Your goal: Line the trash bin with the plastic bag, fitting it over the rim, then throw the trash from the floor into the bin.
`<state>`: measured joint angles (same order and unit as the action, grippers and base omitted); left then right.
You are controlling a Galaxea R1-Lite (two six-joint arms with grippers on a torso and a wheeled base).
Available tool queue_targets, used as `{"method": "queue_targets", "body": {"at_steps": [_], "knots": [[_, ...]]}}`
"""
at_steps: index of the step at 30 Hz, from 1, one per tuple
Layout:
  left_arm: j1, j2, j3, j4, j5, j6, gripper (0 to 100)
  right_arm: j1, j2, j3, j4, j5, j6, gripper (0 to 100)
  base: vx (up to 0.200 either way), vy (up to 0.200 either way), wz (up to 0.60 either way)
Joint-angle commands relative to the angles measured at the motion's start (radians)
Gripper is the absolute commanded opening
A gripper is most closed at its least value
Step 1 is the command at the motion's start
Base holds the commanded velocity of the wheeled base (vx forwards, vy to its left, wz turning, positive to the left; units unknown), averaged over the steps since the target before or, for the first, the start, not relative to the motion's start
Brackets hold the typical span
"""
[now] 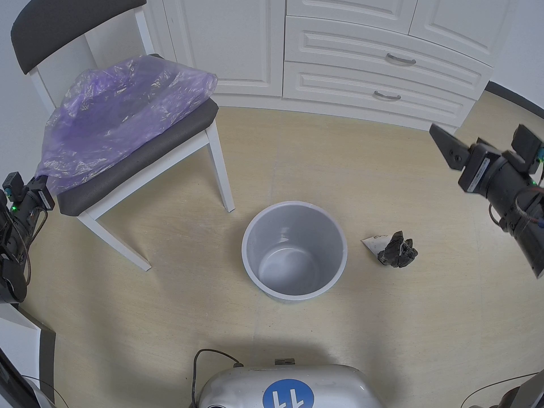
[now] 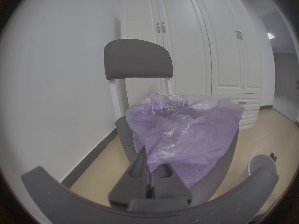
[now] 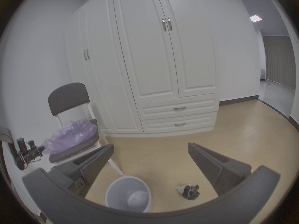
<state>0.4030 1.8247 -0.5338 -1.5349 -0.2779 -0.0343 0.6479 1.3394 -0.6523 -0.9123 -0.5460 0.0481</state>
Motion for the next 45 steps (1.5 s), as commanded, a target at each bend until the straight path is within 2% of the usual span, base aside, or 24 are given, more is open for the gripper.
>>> {"method": "queue_targets", "body": {"at_steps": [1,8,12,13,16,19,20,22,23,25,31,36,42,45], "knots": [[-0.03,-0.061,0.074,-0.001,0.0,0.062,0,0.013,0.049,-0.089,-0.03,0.009,-0.024,100,0.0,0.0,0.0],[-0.089,-0.113,0.137,0.001,0.0,0.119,0,-0.004,0.024,-0.033,-0.04,0.017,-0.073,100,0.0,0.0,0.0],[-0.193,-0.136,0.118,0.002,0.003,0.134,0,0.013,0.009,-0.01,-0.039,0.004,-0.088,100,0.0,0.0,0.0],[-0.197,-0.137,0.118,0.002,0.003,0.134,0,0.013,0.011,-0.007,-0.039,0.004,-0.09,100,0.0,0.0,0.0],[-0.305,-0.206,0.097,0.012,0.048,0.154,0,0.024,0.017,0.045,-0.042,0.006,-0.119,100,0.0,0.0,0.0],[-0.328,-0.223,0.083,0.019,0.049,0.162,0,0.024,0.018,0.048,-0.043,0.006,-0.12,100,0.0,0.0,0.0],[-0.369,-0.243,0.054,0.053,0.049,0.166,0,0.024,0.035,0.059,-0.043,0.006,-0.122,100,0.0,0.0,0.0],[-0.369,-0.243,0.054,0.053,0.049,0.166,0,0.024,0.035,0.059,-0.043,0.006,-0.122,100,0.0,0.0,0.0],[-0.414,-0.243,0.021,0.075,0.048,0.165,0,0.024,0.061,0.071,-0.045,0.006,-0.122,100,0.0,0.0,0.0],[-0.444,-0.243,0.008,0.079,0.046,0.163,0,0.033,0.093,0.086,-0.083,0.003,-0.123,100,0.0,0.0,0.0],[-0.467,-0.225,-0.077,0.131,0.052,0.162,0,0.033,0.107,0.096,-0.177,-0.031,-0.16,100,0.0,0.0,0.0],[-0.484,-0.231,-0.026,0.136,0.082,0.116,0,0.036,0.092,0.117,-0.2,-0.058,-0.169,100,0.0,0.0,0.0],[-0.512,-0.254,0.0,0.133,0.203,0.111,0,0.038,0.058,0.112,-0.255,-0.061,-0.172,100,0.0,0.0,0.0],[-0.513,-0.286,0.012,0.134,0.209,0.108,0,0.038,0.035,0.109,-0.255,-0.06,-0.174,100,0.0,0.0,0.0]]}}
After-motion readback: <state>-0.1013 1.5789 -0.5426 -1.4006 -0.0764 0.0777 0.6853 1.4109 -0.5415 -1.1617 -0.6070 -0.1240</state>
